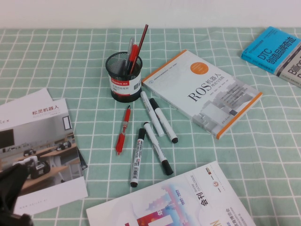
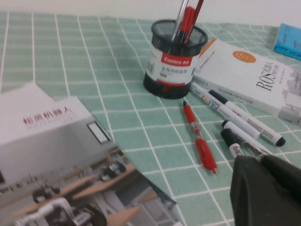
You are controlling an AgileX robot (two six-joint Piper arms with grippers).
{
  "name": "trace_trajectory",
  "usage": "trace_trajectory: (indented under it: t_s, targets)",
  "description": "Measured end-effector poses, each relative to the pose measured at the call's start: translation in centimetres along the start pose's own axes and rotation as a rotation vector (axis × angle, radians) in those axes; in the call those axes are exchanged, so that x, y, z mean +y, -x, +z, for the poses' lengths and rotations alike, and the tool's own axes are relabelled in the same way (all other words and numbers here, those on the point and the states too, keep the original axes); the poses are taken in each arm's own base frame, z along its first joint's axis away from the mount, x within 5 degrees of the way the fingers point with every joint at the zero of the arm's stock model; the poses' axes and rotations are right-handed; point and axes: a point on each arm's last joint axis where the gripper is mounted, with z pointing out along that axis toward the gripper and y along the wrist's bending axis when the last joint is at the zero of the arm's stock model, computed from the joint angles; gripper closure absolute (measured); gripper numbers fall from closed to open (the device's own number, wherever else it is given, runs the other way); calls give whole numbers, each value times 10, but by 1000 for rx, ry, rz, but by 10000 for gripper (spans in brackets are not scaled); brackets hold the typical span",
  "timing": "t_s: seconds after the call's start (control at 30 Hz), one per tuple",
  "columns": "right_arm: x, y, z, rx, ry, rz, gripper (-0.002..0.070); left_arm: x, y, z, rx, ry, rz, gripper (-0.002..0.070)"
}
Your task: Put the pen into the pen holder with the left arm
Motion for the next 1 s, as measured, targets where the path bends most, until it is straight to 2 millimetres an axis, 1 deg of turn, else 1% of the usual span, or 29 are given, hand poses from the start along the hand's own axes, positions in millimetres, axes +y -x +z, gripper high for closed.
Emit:
trace_trajectory:
  t_s: [0.1, 0.2, 0.43, 0.57, 0.63, 0.83, 1.0]
  targets:
    - [0, 0, 0, 0, 0, 0, 698, 2, 1, -8, -47, 18, 43, 675]
    - [0, 0, 0, 0, 0, 0, 698, 8, -7, -17, -107, 70, 61, 675]
    - [0, 0, 0, 0, 0, 0, 698, 21, -41, -29, -194, 224, 47, 675]
    - [0, 0, 0, 0, 0, 0, 698, 24, -50, -31, -217, 267, 44, 675]
    - [0, 0, 0, 0, 0, 0, 698, 23, -54, -32, -186, 269, 39, 675]
    - [0, 0, 0, 0, 0, 0, 698, 24, -73, -31, 16, 265, 41, 675]
    - [0, 0, 0, 0, 0, 0, 698, 24, -74, -31, 39, 267, 47, 675]
